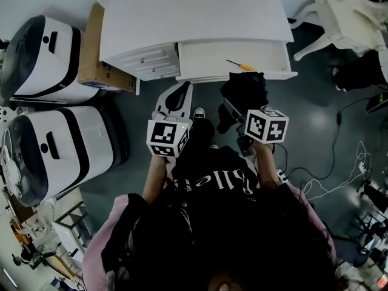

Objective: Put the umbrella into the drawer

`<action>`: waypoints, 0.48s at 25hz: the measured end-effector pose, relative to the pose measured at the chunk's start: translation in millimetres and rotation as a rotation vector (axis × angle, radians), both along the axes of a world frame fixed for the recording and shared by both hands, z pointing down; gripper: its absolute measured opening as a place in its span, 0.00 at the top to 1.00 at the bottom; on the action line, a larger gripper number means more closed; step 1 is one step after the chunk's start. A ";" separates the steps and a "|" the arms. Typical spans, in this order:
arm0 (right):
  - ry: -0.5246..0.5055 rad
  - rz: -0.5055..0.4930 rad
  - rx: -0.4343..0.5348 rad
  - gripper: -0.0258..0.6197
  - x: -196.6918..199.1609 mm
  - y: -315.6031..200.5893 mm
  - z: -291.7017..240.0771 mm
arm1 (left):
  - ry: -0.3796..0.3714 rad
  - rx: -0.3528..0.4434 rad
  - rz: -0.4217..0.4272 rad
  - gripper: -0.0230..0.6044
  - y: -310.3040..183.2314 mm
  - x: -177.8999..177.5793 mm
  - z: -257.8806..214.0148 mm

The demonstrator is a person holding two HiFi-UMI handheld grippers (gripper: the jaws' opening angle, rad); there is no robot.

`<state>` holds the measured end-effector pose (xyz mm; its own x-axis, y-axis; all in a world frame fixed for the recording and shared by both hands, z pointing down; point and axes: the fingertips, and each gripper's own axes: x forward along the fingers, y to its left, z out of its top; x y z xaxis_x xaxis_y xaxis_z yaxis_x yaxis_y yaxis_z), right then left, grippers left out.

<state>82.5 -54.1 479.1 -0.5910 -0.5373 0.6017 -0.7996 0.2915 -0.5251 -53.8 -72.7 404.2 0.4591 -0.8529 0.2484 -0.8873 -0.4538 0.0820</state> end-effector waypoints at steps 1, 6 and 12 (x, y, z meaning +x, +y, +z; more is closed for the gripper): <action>0.003 0.000 -0.003 0.52 -4.5 -9.3 0.5 | 0.002 0.001 -0.002 0.94 -10.0 -5.6 0.3; 0.019 -0.002 -0.018 0.52 -24.5 -52.9 3.8 | 0.007 -0.005 0.008 0.94 -58.6 -25.1 5.3; 0.042 0.017 -0.028 0.52 -38.7 -104.8 10.1 | 0.022 -0.004 0.049 0.94 -111.4 -34.0 9.7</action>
